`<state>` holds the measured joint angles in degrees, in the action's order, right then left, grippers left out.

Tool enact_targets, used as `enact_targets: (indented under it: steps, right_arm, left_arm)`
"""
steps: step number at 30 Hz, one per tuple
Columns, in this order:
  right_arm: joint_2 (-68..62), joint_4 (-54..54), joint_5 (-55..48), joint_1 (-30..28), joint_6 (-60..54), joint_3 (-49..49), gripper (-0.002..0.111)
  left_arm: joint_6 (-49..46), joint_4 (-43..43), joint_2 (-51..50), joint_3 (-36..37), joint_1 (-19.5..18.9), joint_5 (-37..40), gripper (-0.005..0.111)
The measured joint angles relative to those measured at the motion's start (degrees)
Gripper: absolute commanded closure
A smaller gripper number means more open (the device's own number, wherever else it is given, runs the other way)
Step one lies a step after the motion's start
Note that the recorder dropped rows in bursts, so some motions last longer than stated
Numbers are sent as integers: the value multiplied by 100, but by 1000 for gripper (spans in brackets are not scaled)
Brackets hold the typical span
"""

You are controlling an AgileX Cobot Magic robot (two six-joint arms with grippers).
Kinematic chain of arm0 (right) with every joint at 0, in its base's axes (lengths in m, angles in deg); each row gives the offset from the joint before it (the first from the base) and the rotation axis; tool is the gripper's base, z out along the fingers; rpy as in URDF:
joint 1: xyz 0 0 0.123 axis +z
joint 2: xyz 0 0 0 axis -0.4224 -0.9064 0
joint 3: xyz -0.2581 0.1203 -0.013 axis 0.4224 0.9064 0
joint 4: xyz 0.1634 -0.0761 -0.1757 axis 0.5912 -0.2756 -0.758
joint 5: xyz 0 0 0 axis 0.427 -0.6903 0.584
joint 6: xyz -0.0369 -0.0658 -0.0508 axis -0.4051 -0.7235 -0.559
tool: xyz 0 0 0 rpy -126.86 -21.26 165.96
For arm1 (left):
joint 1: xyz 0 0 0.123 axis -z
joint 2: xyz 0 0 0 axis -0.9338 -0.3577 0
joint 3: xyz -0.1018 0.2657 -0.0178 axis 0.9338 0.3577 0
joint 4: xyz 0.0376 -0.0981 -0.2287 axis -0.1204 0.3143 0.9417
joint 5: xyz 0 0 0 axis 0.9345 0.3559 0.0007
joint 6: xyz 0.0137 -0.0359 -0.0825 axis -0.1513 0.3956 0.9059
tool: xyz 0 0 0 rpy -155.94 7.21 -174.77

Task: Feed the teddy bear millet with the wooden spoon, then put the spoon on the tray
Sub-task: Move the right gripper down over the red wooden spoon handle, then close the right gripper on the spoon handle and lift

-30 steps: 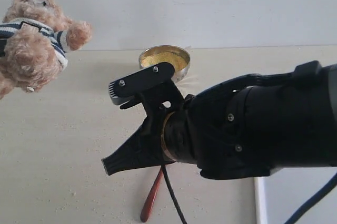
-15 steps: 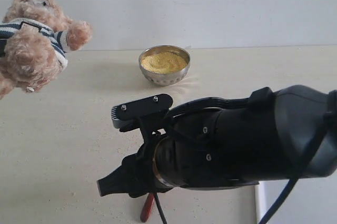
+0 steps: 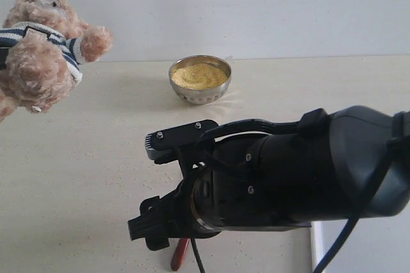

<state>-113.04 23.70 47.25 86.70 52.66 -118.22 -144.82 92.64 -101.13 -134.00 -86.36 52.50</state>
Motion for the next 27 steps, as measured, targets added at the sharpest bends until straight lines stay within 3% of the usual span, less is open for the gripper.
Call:
enact_targets:
  steps: [27]
  right_arm:
    - [-700,-5,-520,0,296,-55,23]
  left_arm:
    - [-13,-71,0,0,0,0,102]
